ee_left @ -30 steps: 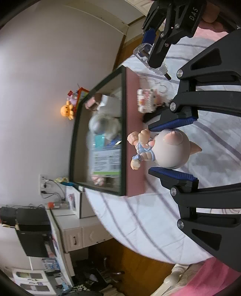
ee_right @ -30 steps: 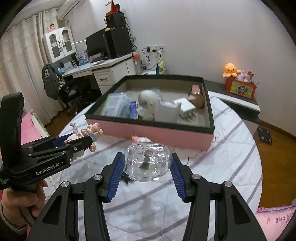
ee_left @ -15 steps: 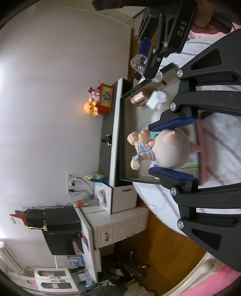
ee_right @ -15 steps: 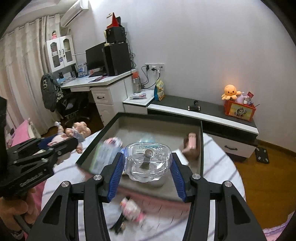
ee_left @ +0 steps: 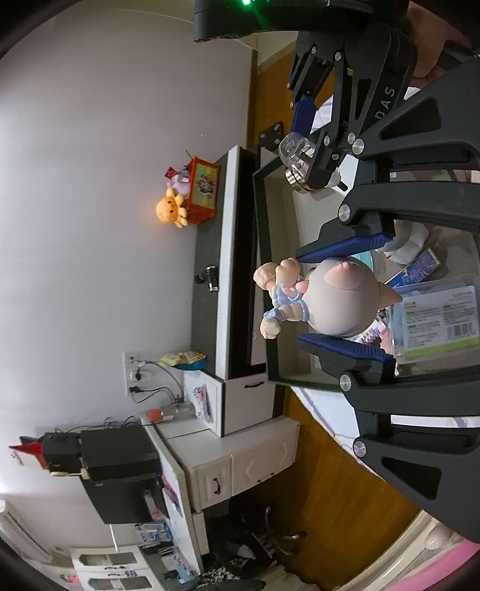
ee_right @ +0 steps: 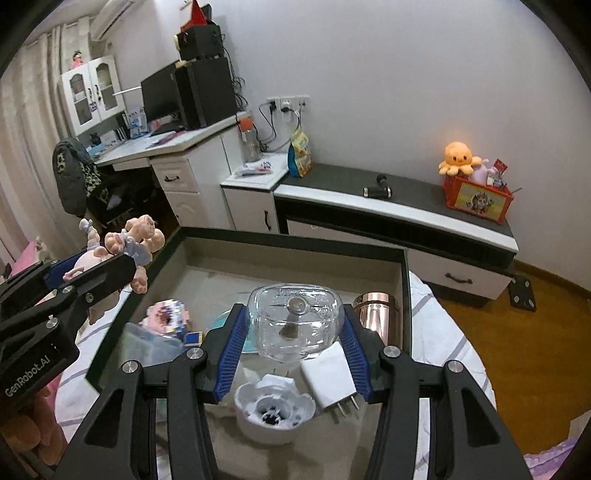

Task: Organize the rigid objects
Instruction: 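Carry both items into the box tray and open both tools, then withdraw both tools from the tray toward the hair clip and block cat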

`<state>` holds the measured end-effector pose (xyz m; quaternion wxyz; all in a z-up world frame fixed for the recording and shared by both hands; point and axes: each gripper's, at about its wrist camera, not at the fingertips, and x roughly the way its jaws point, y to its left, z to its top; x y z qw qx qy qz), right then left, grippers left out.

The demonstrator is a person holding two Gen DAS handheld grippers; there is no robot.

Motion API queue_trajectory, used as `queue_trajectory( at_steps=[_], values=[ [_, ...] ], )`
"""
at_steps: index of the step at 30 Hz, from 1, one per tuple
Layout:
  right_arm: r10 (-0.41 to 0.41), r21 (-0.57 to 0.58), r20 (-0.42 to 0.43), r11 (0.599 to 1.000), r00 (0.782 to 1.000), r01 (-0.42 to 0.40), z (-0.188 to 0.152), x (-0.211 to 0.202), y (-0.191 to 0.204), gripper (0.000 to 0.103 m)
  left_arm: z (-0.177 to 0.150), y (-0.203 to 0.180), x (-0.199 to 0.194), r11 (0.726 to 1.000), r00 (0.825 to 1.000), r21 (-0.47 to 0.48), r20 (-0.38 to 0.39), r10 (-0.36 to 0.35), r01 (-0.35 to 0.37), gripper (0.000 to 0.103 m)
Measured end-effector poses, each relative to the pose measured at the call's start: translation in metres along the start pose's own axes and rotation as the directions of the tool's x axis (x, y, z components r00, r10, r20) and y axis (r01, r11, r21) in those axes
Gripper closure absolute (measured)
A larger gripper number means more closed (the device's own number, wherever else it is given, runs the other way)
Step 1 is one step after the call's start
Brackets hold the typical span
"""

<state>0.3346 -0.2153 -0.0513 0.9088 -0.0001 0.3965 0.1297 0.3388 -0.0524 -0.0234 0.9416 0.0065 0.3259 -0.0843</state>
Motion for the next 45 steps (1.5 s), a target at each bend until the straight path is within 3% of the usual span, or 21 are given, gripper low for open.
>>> queue_trajectory(
  at_steps=[5,7,9,10,14,15,21,23,45],
  values=[
    [-0.008,0.011,-0.023,1.000,1.000,0.009,0.001,0.009,-0.005,0.051,0.000,0.000,0.021,1.000,0.999,0.001,-0.040,-0.003,0.003,0.062],
    [-0.003,0.010,-0.027,1.000,1.000,0.003,0.001,0.010,-0.005,0.043,0.000,-0.003,0.021,1.000,0.999,0.012,-0.040,0.012,-0.011,0.059],
    [-0.006,0.016,-0.018,1.000,1.000,0.006,0.001,0.009,-0.006,0.024,0.002,-0.005,0.016,1.000,1.000,0.020,-0.021,0.023,-0.023,0.043],
    [-0.003,0.021,-0.010,1.000,1.000,0.004,0.001,0.007,-0.006,0.021,0.002,-0.006,0.012,0.999,1.000,0.026,-0.010,0.030,-0.029,0.039],
    [-0.020,0.046,0.003,0.999,1.000,0.020,0.000,0.001,-0.005,0.019,0.005,-0.007,-0.010,0.998,0.998,0.027,0.041,0.048,-0.049,0.005],
    [-0.025,0.052,0.005,0.998,1.000,0.025,-0.001,-0.001,-0.005,0.018,0.004,-0.006,-0.014,0.998,0.997,0.025,0.051,0.051,-0.052,0.000],
    [-0.040,0.085,0.053,0.996,0.998,0.035,-0.007,-0.025,-0.001,0.014,0.001,0.005,-0.051,0.997,0.993,-0.005,0.093,0.077,-0.077,0.000],
    [-0.035,0.111,0.073,0.993,0.997,0.027,-0.010,-0.036,-0.001,0.000,-0.004,0.008,-0.064,0.997,0.991,-0.013,0.107,0.082,-0.081,0.000],
    [-0.073,0.166,0.280,0.986,0.957,0.026,-0.088,-0.190,0.034,0.000,-0.086,0.014,-0.189,0.992,0.981,-0.089,0.168,0.099,-0.085,0.000]
  ],
)
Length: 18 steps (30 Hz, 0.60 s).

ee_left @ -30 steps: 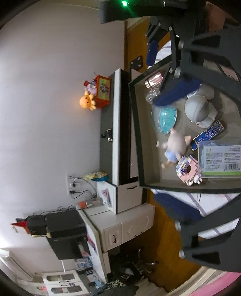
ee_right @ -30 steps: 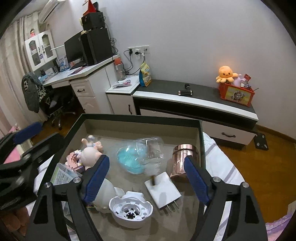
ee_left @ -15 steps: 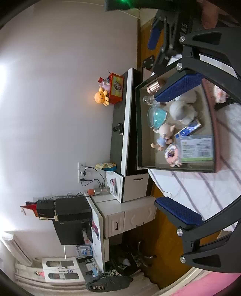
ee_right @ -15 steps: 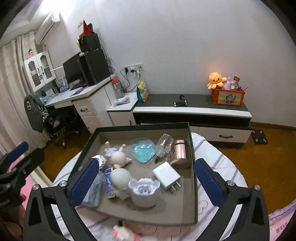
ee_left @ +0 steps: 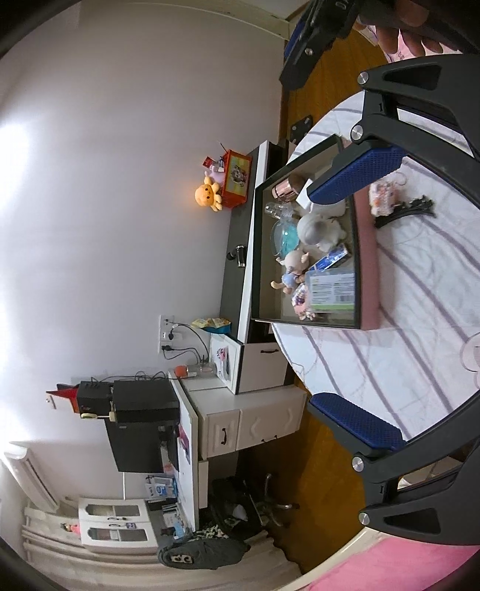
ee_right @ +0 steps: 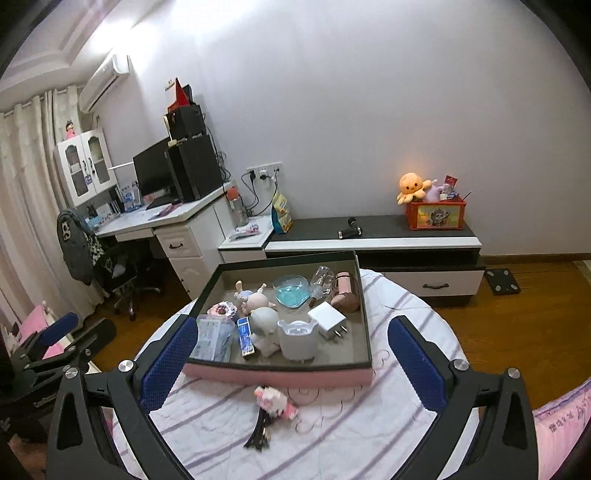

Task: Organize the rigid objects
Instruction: 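Withdraw both tools from the tray toward the hair clip and block cat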

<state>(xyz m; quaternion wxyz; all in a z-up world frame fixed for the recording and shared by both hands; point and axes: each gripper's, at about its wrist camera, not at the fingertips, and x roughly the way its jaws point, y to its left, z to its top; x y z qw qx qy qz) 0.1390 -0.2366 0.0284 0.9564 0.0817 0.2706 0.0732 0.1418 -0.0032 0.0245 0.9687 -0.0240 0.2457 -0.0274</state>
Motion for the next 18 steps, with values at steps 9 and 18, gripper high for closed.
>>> queue_trajectory(
  at_steps=[9,18],
  values=[
    [0.017,-0.011,0.028,1.000,0.999,-0.017,-0.024,-0.043,0.009,0.000,-0.028,-0.012,-0.025,1.000,1.000,0.011,-0.020,-0.012,0.012,0.000],
    [0.020,-0.016,0.023,1.000,1.000,-0.019,-0.039,-0.057,0.011,0.000,-0.042,-0.021,-0.041,1.000,1.000,0.031,-0.025,-0.001,0.002,0.000]
  ],
)
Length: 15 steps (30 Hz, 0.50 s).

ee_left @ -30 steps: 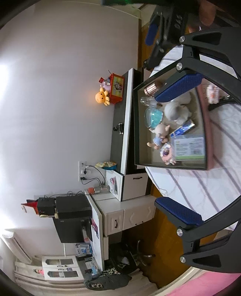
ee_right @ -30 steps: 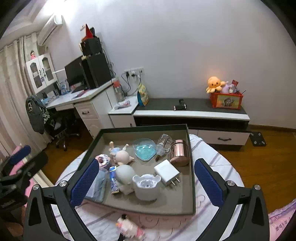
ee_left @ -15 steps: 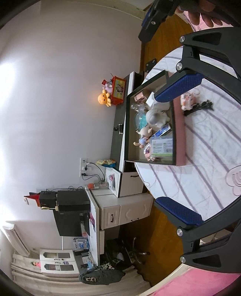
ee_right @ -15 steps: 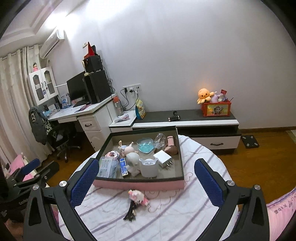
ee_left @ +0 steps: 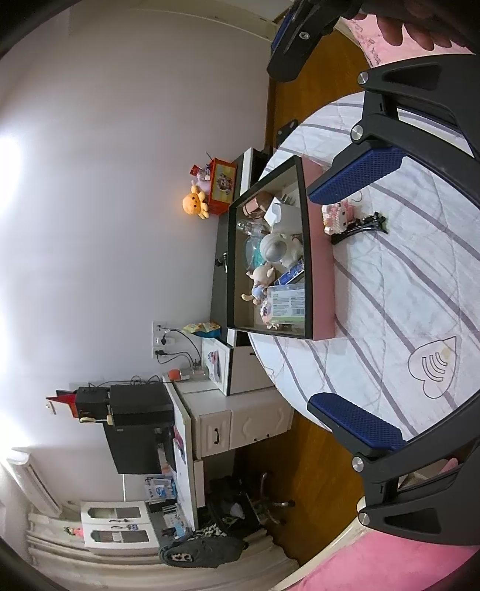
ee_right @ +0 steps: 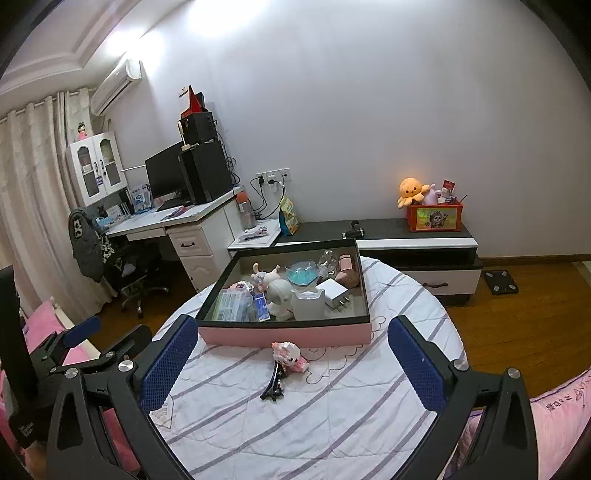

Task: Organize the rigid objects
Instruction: 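Withdraw both tools from the tray toward the hair clip and block cat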

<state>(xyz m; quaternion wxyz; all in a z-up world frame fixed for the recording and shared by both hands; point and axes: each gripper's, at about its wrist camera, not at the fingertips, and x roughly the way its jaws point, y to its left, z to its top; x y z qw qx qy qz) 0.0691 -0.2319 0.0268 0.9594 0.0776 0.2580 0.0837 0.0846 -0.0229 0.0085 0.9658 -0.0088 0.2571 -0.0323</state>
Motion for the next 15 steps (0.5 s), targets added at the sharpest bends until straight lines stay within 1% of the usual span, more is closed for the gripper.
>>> queue_trajectory(
  at_steps=[10,13,15],
  values=[
    [-0.017,-0.011,-0.020,1.000,1.000,0.016,-0.007,0.005,0.000,0.000,-0.007,-0.006,0.006,1.000,1.000,0.016,-0.023,0.017,-0.016,0.000],
    [-0.037,-0.019,-0.047,0.999,0.998,0.036,-0.010,0.015,-0.004,0.000,-0.010,-0.008,0.013,1.000,0.999,0.020,-0.042,0.017,-0.016,0.000],
    [-0.044,-0.011,-0.083,0.999,0.996,0.043,-0.015,0.028,-0.010,0.000,-0.014,-0.011,0.021,1.000,0.998,0.026,-0.061,0.016,-0.015,0.000]
  ],
)
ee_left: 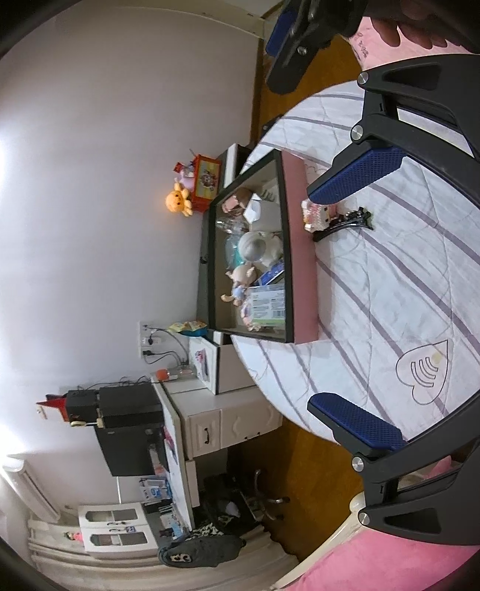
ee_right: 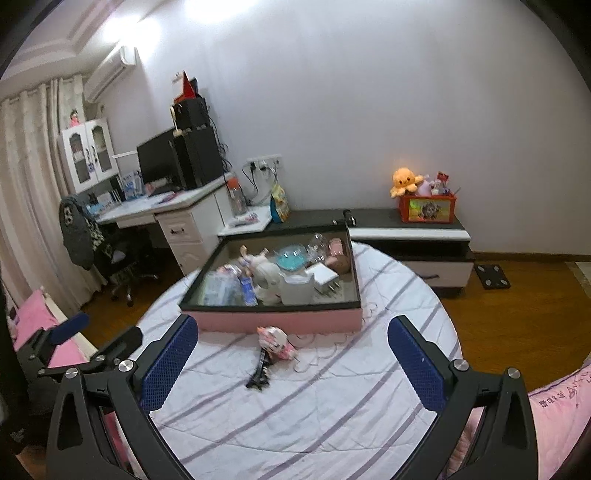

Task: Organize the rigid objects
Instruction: 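Withdraw both tools from the tray toward the hair clip and block cat, then grasp the black hair clip with left tool while right tool grasps pixel-block cat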

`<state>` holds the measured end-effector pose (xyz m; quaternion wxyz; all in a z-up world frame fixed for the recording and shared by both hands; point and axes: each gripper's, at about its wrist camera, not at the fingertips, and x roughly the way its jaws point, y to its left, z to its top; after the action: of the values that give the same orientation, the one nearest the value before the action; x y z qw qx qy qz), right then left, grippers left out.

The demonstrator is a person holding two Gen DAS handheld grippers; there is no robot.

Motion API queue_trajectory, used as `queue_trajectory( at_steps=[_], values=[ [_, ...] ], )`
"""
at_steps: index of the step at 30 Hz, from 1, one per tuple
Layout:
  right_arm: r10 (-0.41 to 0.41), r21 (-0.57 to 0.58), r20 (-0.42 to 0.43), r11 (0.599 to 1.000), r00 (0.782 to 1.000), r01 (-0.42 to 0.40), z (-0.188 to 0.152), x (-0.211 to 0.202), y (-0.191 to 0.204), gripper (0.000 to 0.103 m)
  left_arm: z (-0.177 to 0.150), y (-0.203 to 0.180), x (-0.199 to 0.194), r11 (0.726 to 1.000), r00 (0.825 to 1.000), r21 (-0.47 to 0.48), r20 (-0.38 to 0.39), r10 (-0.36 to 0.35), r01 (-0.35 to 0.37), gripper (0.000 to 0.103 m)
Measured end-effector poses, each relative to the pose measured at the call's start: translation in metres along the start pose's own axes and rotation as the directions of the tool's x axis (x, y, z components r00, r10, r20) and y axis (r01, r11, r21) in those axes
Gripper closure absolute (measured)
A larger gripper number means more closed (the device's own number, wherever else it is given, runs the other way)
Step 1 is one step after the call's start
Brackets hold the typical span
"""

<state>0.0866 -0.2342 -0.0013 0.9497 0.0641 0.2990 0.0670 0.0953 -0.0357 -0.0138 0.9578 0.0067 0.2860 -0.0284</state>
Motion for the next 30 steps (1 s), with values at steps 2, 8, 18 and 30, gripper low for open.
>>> queue_trajectory(
  at_steps=[2,8,18,30],
  values=[
    [-0.006,0.005,-0.037,1.000,0.999,0.006,-0.004,0.014,-0.004,0.000,-0.004,-0.004,0.013,1.000,1.000,0.007,-0.027,-0.002,0.002,0.000],
    [-0.006,0.006,-0.121,1.000,0.993,0.006,-0.014,0.053,-0.014,0.000,-0.020,-0.016,0.051,1.000,0.993,0.013,-0.119,-0.026,0.028,0.000],
    [0.069,0.004,-0.246,0.998,0.967,-0.070,-0.021,0.121,-0.019,0.000,-0.043,-0.025,0.104,0.999,0.970,0.007,-0.239,-0.049,0.052,0.000],
    [0.190,-0.017,-0.363,0.977,0.912,-0.211,-0.031,0.181,-0.009,0.041,-0.049,-0.027,0.133,0.998,0.954,0.009,-0.297,-0.052,0.057,0.000]
  ],
)
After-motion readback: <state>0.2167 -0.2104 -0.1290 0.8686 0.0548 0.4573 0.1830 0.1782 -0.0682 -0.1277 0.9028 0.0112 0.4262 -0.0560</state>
